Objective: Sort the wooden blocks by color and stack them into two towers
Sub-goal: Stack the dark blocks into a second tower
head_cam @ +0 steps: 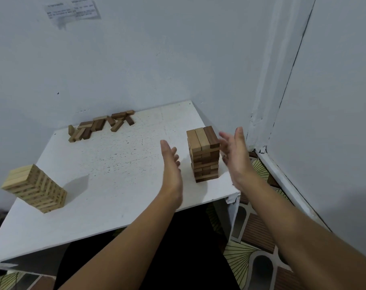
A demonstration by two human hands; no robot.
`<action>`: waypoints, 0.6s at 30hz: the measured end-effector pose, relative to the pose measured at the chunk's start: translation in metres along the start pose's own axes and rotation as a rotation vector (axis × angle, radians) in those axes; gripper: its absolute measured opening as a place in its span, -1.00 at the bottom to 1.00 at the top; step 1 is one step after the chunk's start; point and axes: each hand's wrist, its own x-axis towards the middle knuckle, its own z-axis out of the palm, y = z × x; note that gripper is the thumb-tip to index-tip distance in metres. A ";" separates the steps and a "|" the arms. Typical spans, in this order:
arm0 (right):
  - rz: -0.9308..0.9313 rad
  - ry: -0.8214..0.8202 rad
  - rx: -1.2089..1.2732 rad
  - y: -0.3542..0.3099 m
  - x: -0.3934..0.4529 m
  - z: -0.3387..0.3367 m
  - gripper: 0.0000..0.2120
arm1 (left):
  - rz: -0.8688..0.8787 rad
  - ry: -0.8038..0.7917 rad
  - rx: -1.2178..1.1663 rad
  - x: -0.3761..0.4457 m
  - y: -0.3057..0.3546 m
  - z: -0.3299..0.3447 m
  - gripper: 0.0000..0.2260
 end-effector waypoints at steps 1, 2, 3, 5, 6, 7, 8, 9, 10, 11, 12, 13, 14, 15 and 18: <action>-0.040 0.011 -0.032 -0.012 0.004 -0.001 -0.26 | 0.052 0.004 0.088 0.003 0.006 -0.011 -0.15; -0.074 0.018 -0.078 -0.025 0.009 -0.002 -0.32 | 0.112 -0.002 0.189 0.008 0.011 -0.024 -0.29; -0.113 0.017 -0.133 -0.038 0.013 -0.001 -0.38 | 0.170 -0.011 0.291 0.012 0.017 -0.038 -0.42; -0.203 -0.001 -0.278 -0.065 0.020 0.007 -0.48 | 0.279 -0.008 0.468 0.021 0.031 -0.067 -0.61; -0.250 -0.020 -0.365 -0.079 0.023 0.014 -0.50 | 0.323 0.002 0.545 0.027 0.037 -0.081 -0.66; -0.290 -0.048 -0.450 -0.092 0.025 0.024 -0.50 | 0.356 0.022 0.618 0.033 0.041 -0.096 -0.67; -0.323 -0.091 -0.534 -0.104 0.025 0.036 -0.51 | 0.376 0.048 0.684 0.040 0.045 -0.109 -0.68; -0.356 -0.138 -0.621 -0.115 0.025 0.050 -0.52 | 0.382 0.079 0.743 0.046 0.047 -0.121 -0.68; -0.383 -0.180 -0.704 -0.123 0.024 0.067 -0.54 | 0.381 0.111 0.789 0.051 0.049 -0.133 -0.68; -0.409 -0.218 -0.783 -0.129 0.024 0.084 -0.57 | 0.379 0.145 0.824 0.055 0.050 -0.143 -0.69; -0.428 -0.259 -0.870 -0.130 0.024 0.102 -0.60 | 0.380 0.181 0.843 0.059 0.052 -0.153 -0.71; -0.440 -0.299 -0.942 -0.128 0.023 0.120 -0.65 | 0.377 0.214 0.846 0.062 0.052 -0.161 -0.72; -0.450 -0.326 -0.974 -0.122 0.024 0.138 -0.66 | 0.368 0.245 0.834 0.064 0.052 -0.168 -0.72; -0.477 -0.359 -1.047 -0.114 0.024 0.154 -0.62 | 0.356 0.272 0.818 0.069 0.050 -0.175 -0.72; -0.380 -0.366 -1.095 -0.079 0.031 0.194 -0.47 | 0.319 0.325 0.777 0.085 0.041 -0.193 -0.71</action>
